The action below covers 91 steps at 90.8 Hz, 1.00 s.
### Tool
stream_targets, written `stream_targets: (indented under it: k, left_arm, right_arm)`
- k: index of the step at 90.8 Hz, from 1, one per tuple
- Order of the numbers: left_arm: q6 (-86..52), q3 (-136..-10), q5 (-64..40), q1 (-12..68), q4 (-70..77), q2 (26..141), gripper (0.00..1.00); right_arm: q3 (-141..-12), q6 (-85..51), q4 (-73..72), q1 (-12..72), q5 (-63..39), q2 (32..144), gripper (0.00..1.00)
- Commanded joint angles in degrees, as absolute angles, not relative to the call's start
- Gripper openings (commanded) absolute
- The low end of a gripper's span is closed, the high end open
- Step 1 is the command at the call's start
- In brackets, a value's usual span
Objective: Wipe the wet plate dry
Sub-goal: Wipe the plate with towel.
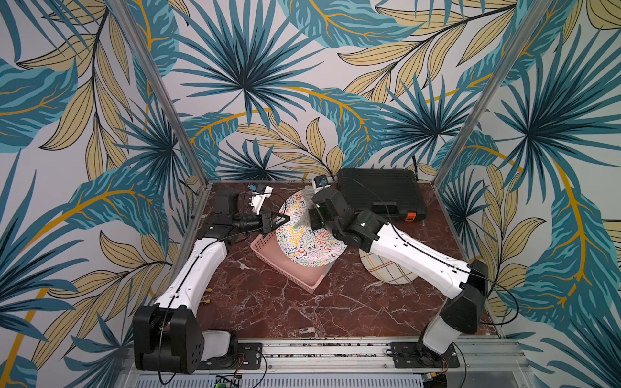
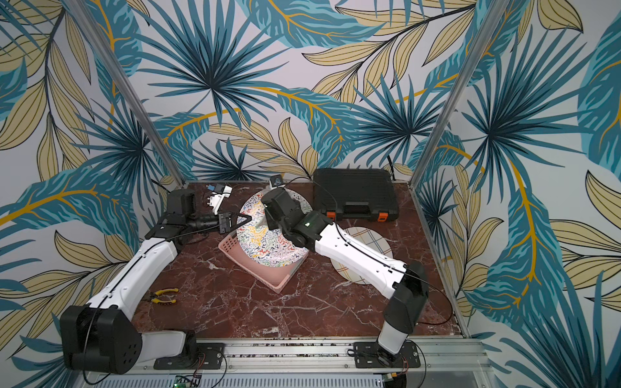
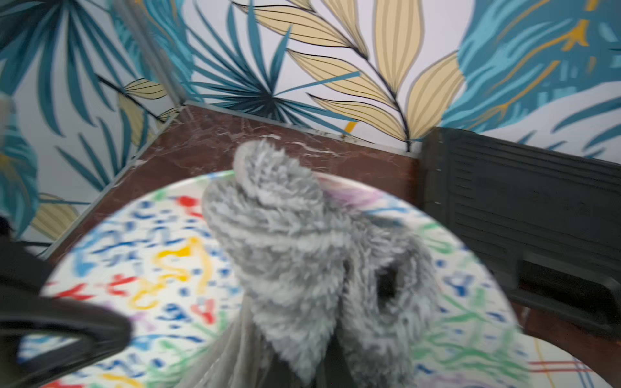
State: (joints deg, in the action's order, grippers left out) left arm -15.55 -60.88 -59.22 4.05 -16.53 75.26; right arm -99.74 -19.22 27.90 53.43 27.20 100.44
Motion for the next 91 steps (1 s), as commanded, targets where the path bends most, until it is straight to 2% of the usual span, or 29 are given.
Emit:
stream_targets:
  k: [1, 10, 23, 59, 75, 91]
  left_arm:
    - [-14.7, -62.6, -62.0, 4.1, -14.4, 73.3, 0.00]
    - [-14.7, -62.6, -61.9, 4.2, -14.5, 73.3, 0.00]
    - [-14.8, -62.7, -62.0, 4.1, -14.4, 73.4, 0.00]
    - [-15.2, -62.8, -62.4, 4.2, -14.0, 73.6, 0.00]
    - [-15.1, -62.7, -62.2, 4.1, -14.1, 73.6, 0.00]
    - [-14.8, -62.6, -61.7, 4.1, -14.1, 73.6, 0.00]
  right_arm:
    - [-102.8, -19.0, 27.6, 56.9, 23.0, 104.3, 0.00]
    - [-101.6, -21.5, 26.4, 57.9, 21.2, 104.9, 0.00]
    - [-93.3, -24.2, 22.8, 57.0, 23.0, 101.9, 0.00]
    - [-69.3, -27.2, 22.9, 46.5, 30.6, 83.3, 0.00]
    - [-70.2, -26.7, 23.9, 47.9, 28.9, 84.3, 0.00]
    - [-78.9, -23.9, 22.8, 57.6, 29.9, 93.2, 0.00]
